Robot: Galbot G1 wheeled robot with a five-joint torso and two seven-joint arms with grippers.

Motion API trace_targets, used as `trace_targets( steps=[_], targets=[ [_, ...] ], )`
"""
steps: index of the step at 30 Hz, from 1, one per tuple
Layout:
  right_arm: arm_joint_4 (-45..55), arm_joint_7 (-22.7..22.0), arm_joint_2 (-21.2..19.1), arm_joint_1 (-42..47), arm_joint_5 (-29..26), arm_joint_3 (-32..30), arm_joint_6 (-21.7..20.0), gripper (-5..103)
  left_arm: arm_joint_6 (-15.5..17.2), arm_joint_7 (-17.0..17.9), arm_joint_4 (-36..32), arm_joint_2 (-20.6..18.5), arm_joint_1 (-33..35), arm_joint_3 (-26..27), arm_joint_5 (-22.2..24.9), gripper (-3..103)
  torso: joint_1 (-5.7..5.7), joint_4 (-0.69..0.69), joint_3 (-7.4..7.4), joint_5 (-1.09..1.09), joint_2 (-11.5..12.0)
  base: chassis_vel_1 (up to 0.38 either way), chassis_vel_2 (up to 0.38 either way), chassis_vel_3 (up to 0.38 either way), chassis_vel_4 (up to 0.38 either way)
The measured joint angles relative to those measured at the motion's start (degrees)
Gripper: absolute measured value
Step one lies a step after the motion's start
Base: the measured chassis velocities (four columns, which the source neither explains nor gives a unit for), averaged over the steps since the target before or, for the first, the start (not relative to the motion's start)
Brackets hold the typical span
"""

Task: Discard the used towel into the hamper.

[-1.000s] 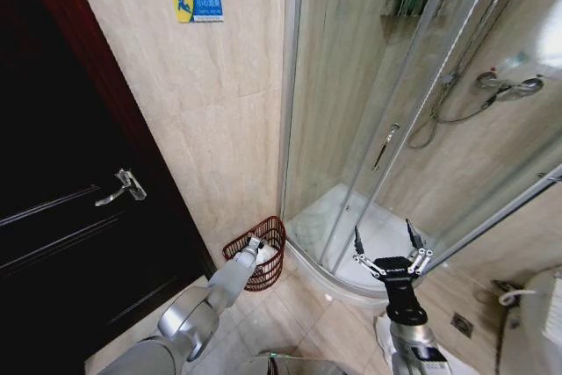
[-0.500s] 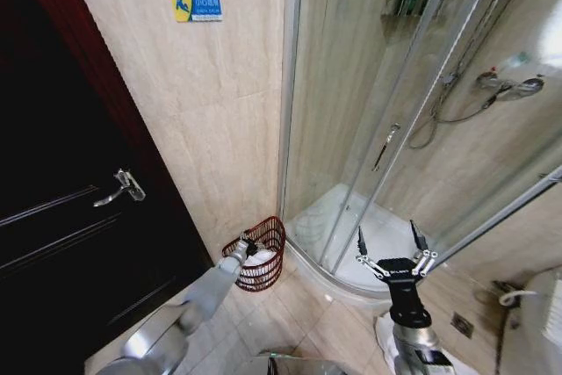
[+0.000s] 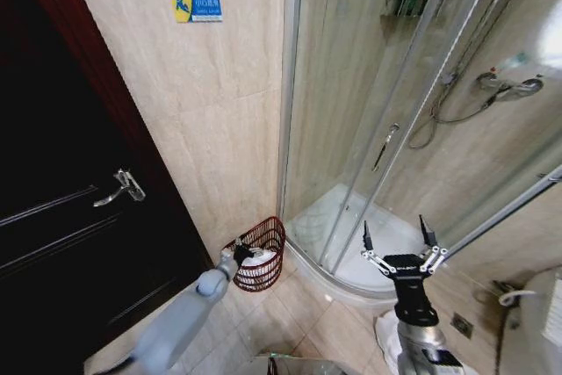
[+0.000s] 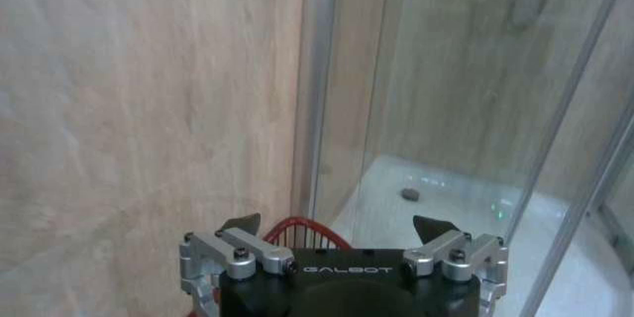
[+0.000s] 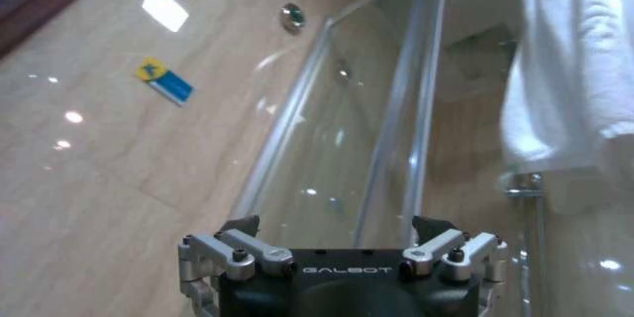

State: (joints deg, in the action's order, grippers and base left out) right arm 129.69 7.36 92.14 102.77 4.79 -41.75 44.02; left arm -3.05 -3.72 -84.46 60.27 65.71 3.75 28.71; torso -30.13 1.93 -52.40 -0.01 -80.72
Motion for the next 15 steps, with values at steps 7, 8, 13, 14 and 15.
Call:
trace_targets(
  steps=[7, 8, 13, 14, 15],
  targets=[
    [2.4, -2.2, 0.0, 0.0, -1.0, -0.5, -2.4, 100, 3.2, 3.0, -15.5, -1.6, 11.4, 8.6, 0.4, 100, 0.00, -0.01, 0.00, -0.01, 0.0, 0.000, 0.000, 0.000, 0.000],
    [2.4, -2.2, 0.0, 0.0, -1.0, -0.5, -2.4, 100, 3.2, 3.0, -15.5, -1.6, 11.4, 8.6, 0.4, 100, 0.00, -0.01, 0.00, -0.01, 0.0, 0.000, 0.000, 0.000, 0.000],
    [3.8, -2.4, 0.0, -0.1, -1.5, -0.4, -3.3, 100, 3.1, 2.9, -24.0, 0.7, 18.8, 16.0, -1.5, 100, 0.00, 0.00, 0.00, 0.01, 0.0, 0.000, 0.000, 0.000, 0.000],
    [4.3, -2.4, 0.0, -0.2, -1.8, -0.4, -3.5, 100, 2.9, 2.7, -25.7, 1.7, 21.1, 17.8, -2.7, 100, 0.00, -0.01, 0.00, 0.01, 0.0, 0.000, 0.000, 0.000, 0.000],
    [4.7, -2.4, 0.0, -0.3, -2.2, -0.4, -3.8, 100, 2.8, 2.6, -27.0, 2.9, 22.9, 19.4, -3.8, 100, 0.00, 0.01, 0.00, 0.01, 0.0, 0.000, 0.000, 0.000, 0.000]
  ],
)
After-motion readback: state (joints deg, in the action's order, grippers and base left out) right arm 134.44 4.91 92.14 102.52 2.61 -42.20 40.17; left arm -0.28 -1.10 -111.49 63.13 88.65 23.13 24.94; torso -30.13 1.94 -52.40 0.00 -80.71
